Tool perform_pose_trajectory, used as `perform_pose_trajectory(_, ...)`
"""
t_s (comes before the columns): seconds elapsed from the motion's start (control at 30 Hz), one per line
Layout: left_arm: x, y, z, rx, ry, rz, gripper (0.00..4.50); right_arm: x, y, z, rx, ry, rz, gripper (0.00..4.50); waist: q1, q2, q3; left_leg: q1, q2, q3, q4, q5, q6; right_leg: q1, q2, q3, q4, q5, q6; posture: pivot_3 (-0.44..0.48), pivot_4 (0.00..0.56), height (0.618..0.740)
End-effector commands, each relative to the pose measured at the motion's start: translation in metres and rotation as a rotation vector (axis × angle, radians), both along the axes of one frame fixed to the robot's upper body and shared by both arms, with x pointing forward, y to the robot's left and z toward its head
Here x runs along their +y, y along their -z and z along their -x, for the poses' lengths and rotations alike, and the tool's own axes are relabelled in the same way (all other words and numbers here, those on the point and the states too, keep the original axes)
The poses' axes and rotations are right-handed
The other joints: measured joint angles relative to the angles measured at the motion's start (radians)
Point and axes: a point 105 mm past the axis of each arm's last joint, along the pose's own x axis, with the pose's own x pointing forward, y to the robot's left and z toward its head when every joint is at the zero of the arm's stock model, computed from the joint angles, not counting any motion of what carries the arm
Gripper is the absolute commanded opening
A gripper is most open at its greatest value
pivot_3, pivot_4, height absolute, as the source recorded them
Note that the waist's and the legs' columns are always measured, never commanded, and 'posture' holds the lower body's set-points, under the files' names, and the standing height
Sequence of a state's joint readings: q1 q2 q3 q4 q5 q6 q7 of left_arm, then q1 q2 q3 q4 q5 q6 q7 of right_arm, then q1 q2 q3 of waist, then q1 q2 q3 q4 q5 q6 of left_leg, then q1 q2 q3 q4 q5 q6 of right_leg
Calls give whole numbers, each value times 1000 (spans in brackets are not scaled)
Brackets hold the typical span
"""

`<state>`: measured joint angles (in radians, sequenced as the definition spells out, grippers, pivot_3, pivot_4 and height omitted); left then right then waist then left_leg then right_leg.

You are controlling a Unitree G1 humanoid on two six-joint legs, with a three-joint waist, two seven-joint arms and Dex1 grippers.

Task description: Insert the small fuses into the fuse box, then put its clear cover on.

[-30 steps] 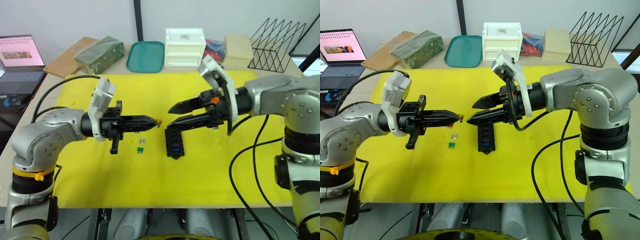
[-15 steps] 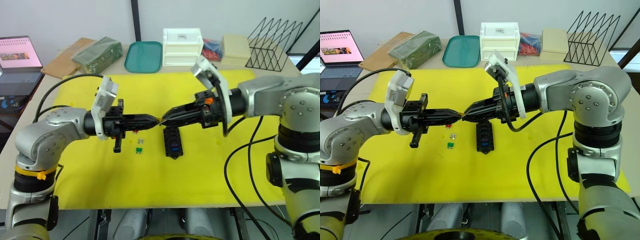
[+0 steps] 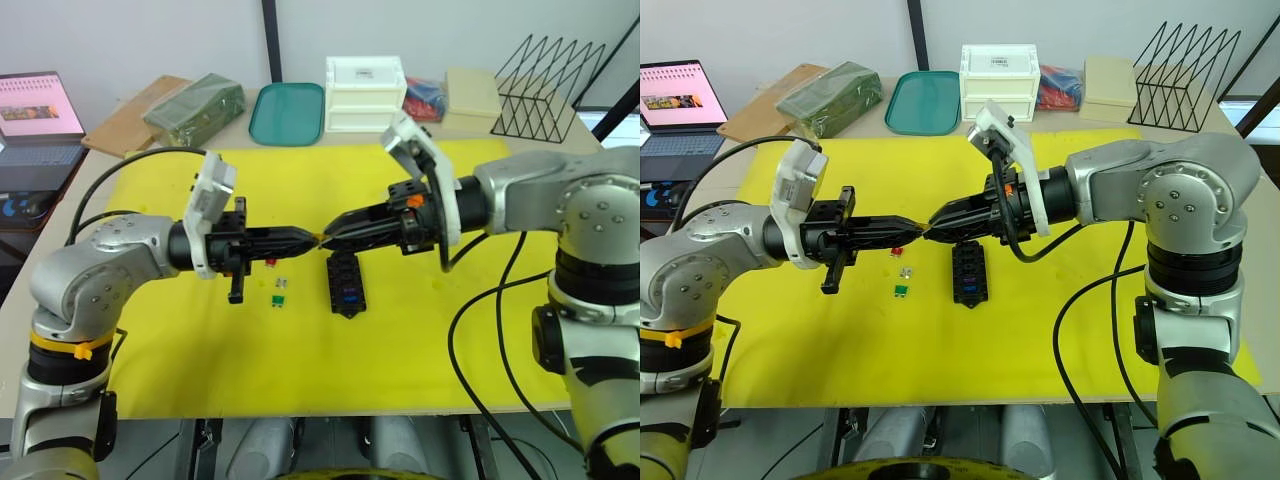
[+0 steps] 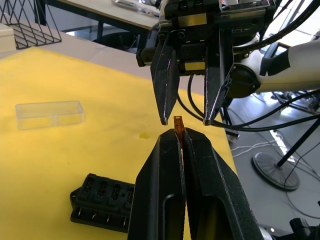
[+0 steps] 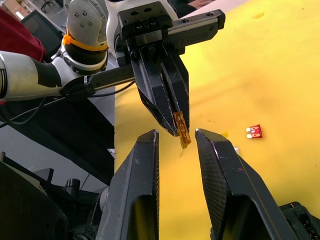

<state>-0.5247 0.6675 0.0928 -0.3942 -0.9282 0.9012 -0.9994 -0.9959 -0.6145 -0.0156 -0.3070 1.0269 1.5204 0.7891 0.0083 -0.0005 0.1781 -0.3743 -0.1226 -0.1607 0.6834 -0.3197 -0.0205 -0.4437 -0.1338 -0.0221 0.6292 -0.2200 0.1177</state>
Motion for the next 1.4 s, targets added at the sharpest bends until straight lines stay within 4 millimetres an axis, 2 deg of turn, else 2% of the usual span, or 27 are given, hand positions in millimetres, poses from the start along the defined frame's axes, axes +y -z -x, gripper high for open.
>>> perform_pose_trajectory(0.03,-1,-8,3,-45,10,7,0,1,-9,3,-40,-20,-17,1200,0,0,0,0,0,0,0,0,0,0,0,0,0,0,0,0,150,740)
perform_pose_trajectory(0.47,-2,-7,3,-42,6,7,0,3,-6,4,-48,-25,-4,1200,0,0,0,0,0,0,0,0,0,0,0,0,0,0,0,0,150,740)
perform_pose_trajectory(0.57,-2,-7,3,-42,8,5,0,3,-6,4,-50,-24,-5,653,0,0,0,0,0,0,0,0,0,0,0,0,0,0,0,0,150,740)
perform_pose_trajectory(0.63,-2,-7,3,-43,8,4,0,3,-6,4,-52,-23,-2,59,1,0,0,0,0,0,0,0,0,0,0,0,0,0,0,0,150,740)
perform_pose_trajectory(1.03,-2,-7,1,-46,2,3,0,3,-5,3,-56,-22,-3,19,0,0,0,0,0,0,0,0,0,0,0,0,0,0,0,0,150,740)
perform_pose_trajectory(1.23,-1,0,-5,-21,-37,-48,0,3,-3,2,-62,-19,13,19,0,0,0,0,0,0,0,0,0,0,0,0,0,0,0,0,150,740)
perform_pose_trajectory(1.27,0,2,-7,-20,-49,-64,478,3,-3,2,-65,-19,18,0,0,0,0,0,0,0,0,0,0,0,0,0,0,0,0,0,150,740)
perform_pose_trajectory(1.33,1,8,-8,-20,-55,-100,966,2,1,1,-87,-16,44,0,0,0,0,0,0,0,0,0,0,0,0,0,0,0,0,0,150,740)
perform_pose_trajectory(1.4,3,23,-9,-43,-55,-175,1720,-1,10,-1,-160,-21,97,0,0,0,0,0,0,0,0,0,0,0,0,0,0,0,0,0,150,740)
